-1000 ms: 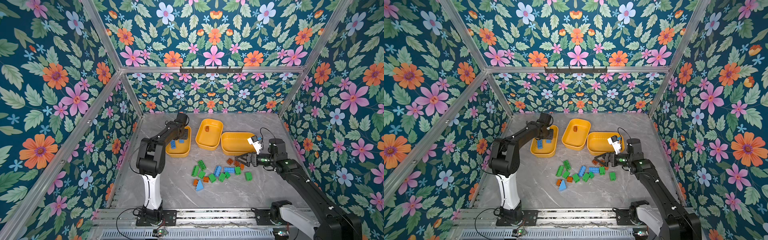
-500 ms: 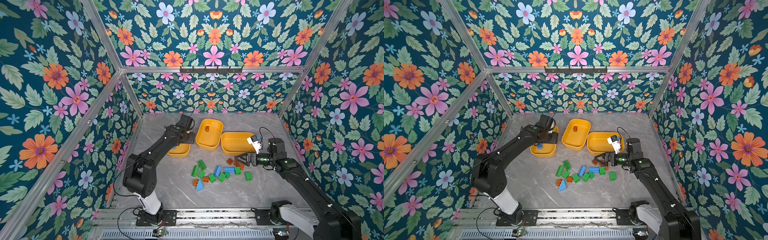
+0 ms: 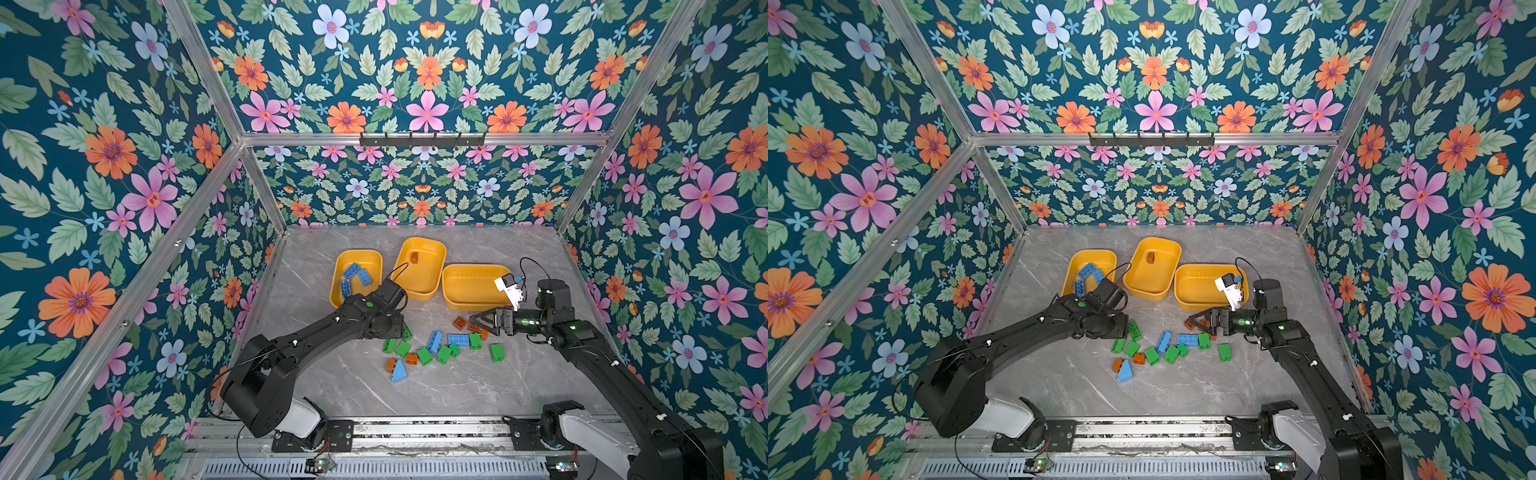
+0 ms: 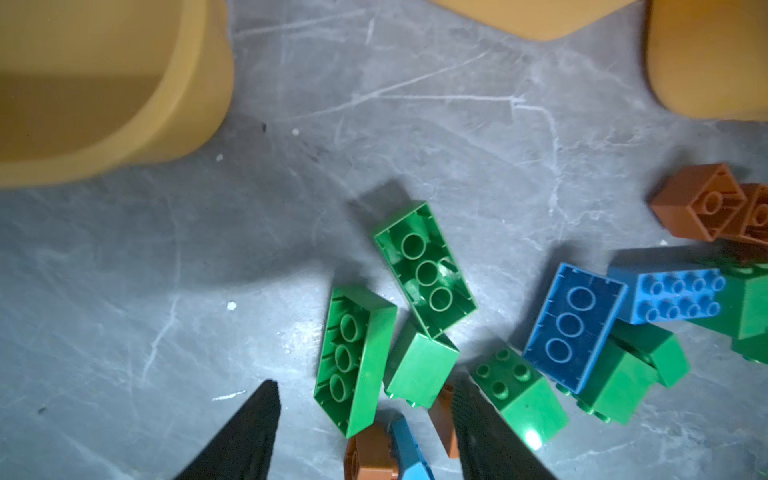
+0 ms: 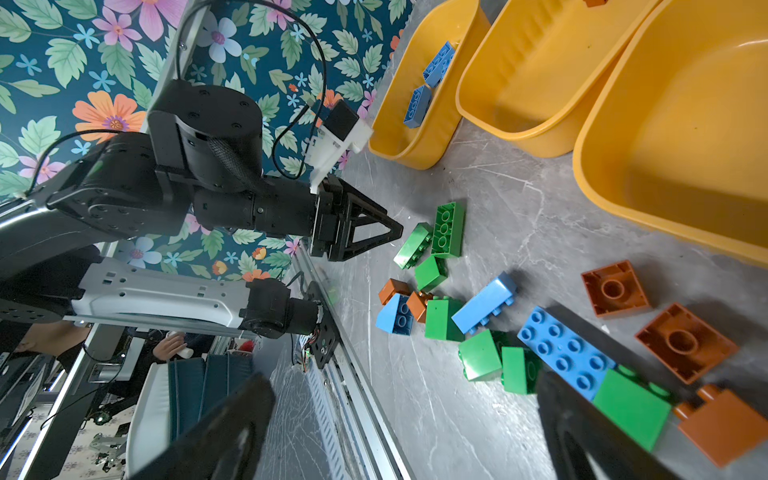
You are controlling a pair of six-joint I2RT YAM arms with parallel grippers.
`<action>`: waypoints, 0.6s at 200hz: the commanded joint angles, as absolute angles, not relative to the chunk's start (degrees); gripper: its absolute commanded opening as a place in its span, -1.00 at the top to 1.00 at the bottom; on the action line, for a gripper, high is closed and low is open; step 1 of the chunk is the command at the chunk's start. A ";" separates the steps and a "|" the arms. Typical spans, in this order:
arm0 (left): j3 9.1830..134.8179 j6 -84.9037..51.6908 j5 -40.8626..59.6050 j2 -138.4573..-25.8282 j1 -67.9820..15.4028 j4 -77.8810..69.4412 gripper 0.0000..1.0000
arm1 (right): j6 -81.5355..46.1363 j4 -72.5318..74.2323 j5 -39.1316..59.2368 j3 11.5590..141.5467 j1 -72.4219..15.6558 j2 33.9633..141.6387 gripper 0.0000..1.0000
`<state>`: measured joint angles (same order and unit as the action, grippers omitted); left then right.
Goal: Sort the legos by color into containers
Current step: 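Lower left gripper onto the pile and grasp a green 2x4 brick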
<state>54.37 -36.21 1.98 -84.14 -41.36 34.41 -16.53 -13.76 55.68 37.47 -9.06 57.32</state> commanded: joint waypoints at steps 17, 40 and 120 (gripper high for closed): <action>50.90 -37.59 3.03 -85.80 -41.48 30.79 -0.38 | -17.06 -13.33 56.36 36.19 -9.10 55.87 -0.98; 50.27 -36.55 2.17 -87.20 -41.45 30.40 -0.37 | -17.18 -13.55 56.17 35.38 -9.13 55.11 -0.98; 49.46 -35.07 -2.92 -90.71 -41.03 29.97 -0.34 | -16.93 -13.64 56.28 35.20 -9.08 55.29 -0.98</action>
